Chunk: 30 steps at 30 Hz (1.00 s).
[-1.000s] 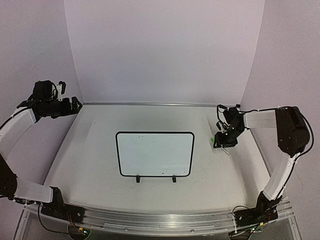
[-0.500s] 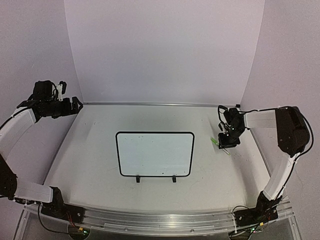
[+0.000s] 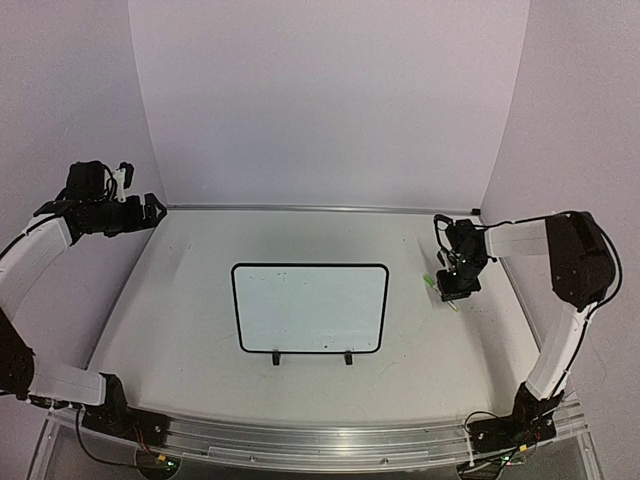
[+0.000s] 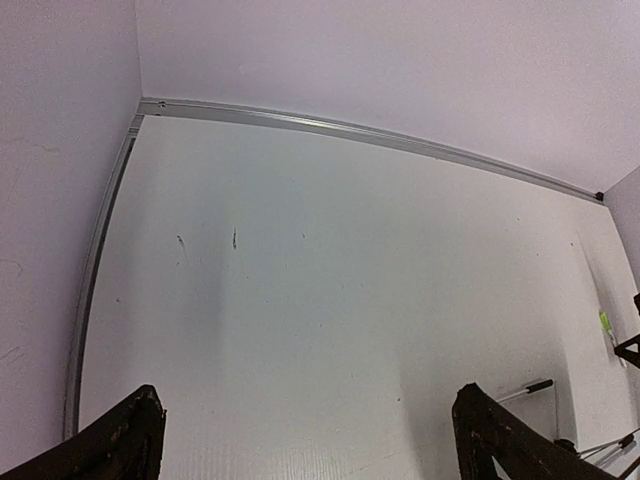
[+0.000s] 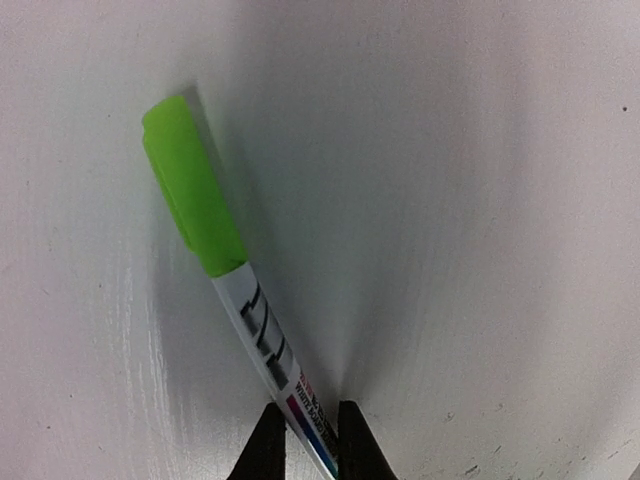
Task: Write a sentence on the whiteboard
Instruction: Pick up the whiteboard marker from the corner of the board, then pass from the right arm to the left
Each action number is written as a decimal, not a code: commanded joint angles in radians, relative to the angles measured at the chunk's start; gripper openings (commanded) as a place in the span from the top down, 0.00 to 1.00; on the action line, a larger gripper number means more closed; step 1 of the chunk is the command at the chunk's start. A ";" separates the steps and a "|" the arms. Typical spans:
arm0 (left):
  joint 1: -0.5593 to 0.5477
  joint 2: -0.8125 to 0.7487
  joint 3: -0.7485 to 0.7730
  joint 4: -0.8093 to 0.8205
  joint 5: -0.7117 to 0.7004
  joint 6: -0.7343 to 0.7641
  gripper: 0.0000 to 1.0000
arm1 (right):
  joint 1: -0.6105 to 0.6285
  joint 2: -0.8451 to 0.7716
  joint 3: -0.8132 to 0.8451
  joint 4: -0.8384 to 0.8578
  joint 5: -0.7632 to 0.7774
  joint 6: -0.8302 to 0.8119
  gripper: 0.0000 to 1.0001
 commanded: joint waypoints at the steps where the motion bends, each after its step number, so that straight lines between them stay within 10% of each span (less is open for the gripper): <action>1: -0.002 0.005 0.005 0.019 0.029 -0.010 0.01 | 0.001 0.027 -0.003 -0.019 0.029 -0.011 0.87; 15: -0.013 0.011 0.018 0.041 0.171 -0.058 0.02 | 0.023 -0.091 -0.003 -0.013 0.078 0.001 1.00; 30: -0.479 0.069 0.229 0.037 0.223 -0.270 0.03 | 0.354 -0.551 0.235 -0.125 -0.196 -0.105 1.00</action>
